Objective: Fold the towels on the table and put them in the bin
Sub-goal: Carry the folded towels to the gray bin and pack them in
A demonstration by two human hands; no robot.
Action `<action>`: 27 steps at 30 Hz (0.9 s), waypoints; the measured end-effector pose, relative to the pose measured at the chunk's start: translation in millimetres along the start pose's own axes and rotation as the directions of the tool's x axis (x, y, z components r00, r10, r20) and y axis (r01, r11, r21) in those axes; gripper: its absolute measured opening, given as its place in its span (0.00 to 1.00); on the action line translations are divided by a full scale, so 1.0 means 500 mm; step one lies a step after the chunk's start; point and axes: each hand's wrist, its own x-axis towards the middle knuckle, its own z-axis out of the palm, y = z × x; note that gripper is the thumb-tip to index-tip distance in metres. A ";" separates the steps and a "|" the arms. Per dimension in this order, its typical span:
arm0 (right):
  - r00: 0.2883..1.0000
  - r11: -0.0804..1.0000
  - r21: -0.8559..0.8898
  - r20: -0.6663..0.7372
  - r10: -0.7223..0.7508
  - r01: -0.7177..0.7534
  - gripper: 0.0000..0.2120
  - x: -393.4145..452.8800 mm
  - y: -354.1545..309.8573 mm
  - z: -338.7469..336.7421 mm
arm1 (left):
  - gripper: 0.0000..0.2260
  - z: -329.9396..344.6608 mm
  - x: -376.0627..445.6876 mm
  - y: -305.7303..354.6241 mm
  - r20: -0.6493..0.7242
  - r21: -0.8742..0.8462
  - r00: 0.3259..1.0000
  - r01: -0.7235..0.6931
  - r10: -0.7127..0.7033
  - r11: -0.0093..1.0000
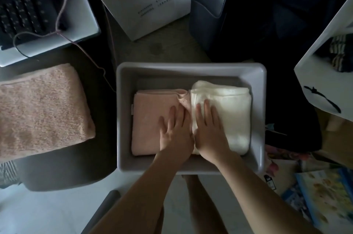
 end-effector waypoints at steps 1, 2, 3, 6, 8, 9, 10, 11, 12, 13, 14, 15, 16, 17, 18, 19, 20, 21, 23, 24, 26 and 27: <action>0.999 0.999 0.015 0.009 0.039 -0.039 0.41 0.000 -0.012 -0.009 | 0.33 -0.012 -0.010 -0.003 0.001 -0.087 1.000 -0.009 0.009 0.996; 0.997 0.997 0.027 0.004 0.076 -0.076 0.41 -0.004 -0.025 -0.020 | 0.31 -0.028 -0.024 -0.011 -0.012 -0.210 1.000 -0.025 0.023 0.977; 0.994 0.993 0.041 -0.004 0.110 -0.109 0.39 -0.011 -0.041 -0.033 | 0.29 -0.049 -0.044 -0.023 -0.047 -0.340 0.998 -0.045 0.031 0.939; 0.988 0.970 0.210 -0.062 0.142 -0.126 0.28 -0.038 -0.107 -0.078 | 0.21 -0.131 -0.135 -0.083 -0.289 -0.551 0.956 -0.126 -0.047 0.825; 0.995 0.921 0.387 -0.070 0.072 -0.039 0.23 -0.056 -0.176 -0.110 | 0.18 -0.184 -0.206 -0.152 -0.485 -0.561 0.861 -0.172 -0.153 0.810; 0.999 0.879 0.476 -0.043 0.022 0.001 0.20 -0.063 -0.221 -0.124 | 0.17 -0.205 -0.240 -0.196 -0.552 -0.571 0.802 -0.165 -0.228 0.804; 1.000 0.831 0.556 -0.002 -0.024 0.021 0.18 -0.066 -0.268 -0.135 | 0.17 -0.221 -0.271 -0.246 -0.580 -0.604 0.745 -0.123 -0.328 0.788; 0.997 0.776 0.631 0.048 -0.055 0.013 0.18 -0.065 -0.317 -0.144 | 0.19 -0.232 -0.298 -0.302 -0.575 -0.647 0.687 -0.049 -0.445 0.761; 0.992 0.717 0.697 0.108 -0.071 -0.024 0.19 -0.057 -0.365 -0.150 | 0.22 -0.241 -0.319 -0.360 -0.545 -0.687 0.624 0.050 -0.560 0.725; 0.981 0.657 0.750 0.174 -0.082 -0.078 0.21 -0.044 -0.412 -0.154 | 0.25 -0.246 -0.334 -0.419 -0.491 -0.726 0.566 0.154 -0.662 0.670; 0.968 0.608 0.784 0.231 -0.095 -0.128 0.23 -0.028 -0.457 -0.156 | 0.28 -0.250 -0.344 -0.476 -0.411 -0.770 0.528 0.237 -0.744 0.593; 0.958 0.583 0.797 0.267 -0.107 -0.157 0.24 -0.010 -0.496 -0.155 | 0.30 -0.255 -0.346 -0.523 -0.306 -0.815 0.516 0.293 -0.800 0.500; 0.955 0.583 0.796 0.276 -0.109 -0.164 0.25 0.008 -0.530 -0.151 | 0.30 -0.259 -0.343 -0.562 -0.183 -0.867 0.532 0.309 -0.826 0.391; 0.957 0.597 0.785 0.275 -0.092 -0.168 0.25 0.024 -0.557 -0.146 | 0.27 -0.261 -0.336 -0.590 -0.074 -0.914 0.572 0.289 -0.817 0.285; 0.962 0.620 0.764 0.267 -0.052 -0.178 0.25 0.036 -0.579 -0.139 | 0.23 -0.260 -0.328 -0.612 0.000 -0.942 0.619 0.263 -0.785 0.207; 0.968 0.649 0.736 0.249 0.007 -0.194 0.27 0.045 -0.593 -0.130 | 0.20 -0.255 -0.321 -0.628 0.028 -0.952 0.653 0.247 -0.757 0.178; 0.973 0.681 0.702 0.217 0.073 -0.208 0.27 0.051 -0.602 -0.120 | 0.18 -0.249 -0.318 -0.640 0.026 -0.952 0.673 0.242 -0.739 0.187; 0.974 0.710 0.669 0.186 0.127 -0.220 0.27 0.055 -0.604 -0.110 | 0.17 -0.243 -0.319 -0.649 0.016 -0.951 0.693 0.233 -0.721 0.203; 0.970 0.711 0.660 0.175 0.170 -0.244 0.22 0.054 -0.599 -0.093 | 0.19 -0.230 -0.331 -0.664 0.049 -0.964 0.757 0.208 -0.652 0.168; 0.966 0.672 0.694 0.202 0.164 -0.259 0.19 0.048 -0.589 -0.089 | 0.19 -0.224 -0.341 -0.668 0.080 -0.970 0.796 0.200 -0.599 0.136; 0.954 0.587 0.755 0.277 0.118 -0.292 0.15 0.026 -0.561 -0.094 | 0.20 -0.208 -0.366 -0.667 0.121 -0.977 0.855 0.192 -0.505 0.089; 0.946 0.557 0.771 0.312 0.089 -0.307 0.14 0.010 -0.542 -0.101 | 0.20 -0.199 -0.378 -0.663 0.139 -0.979 0.865 0.194 -0.482 0.066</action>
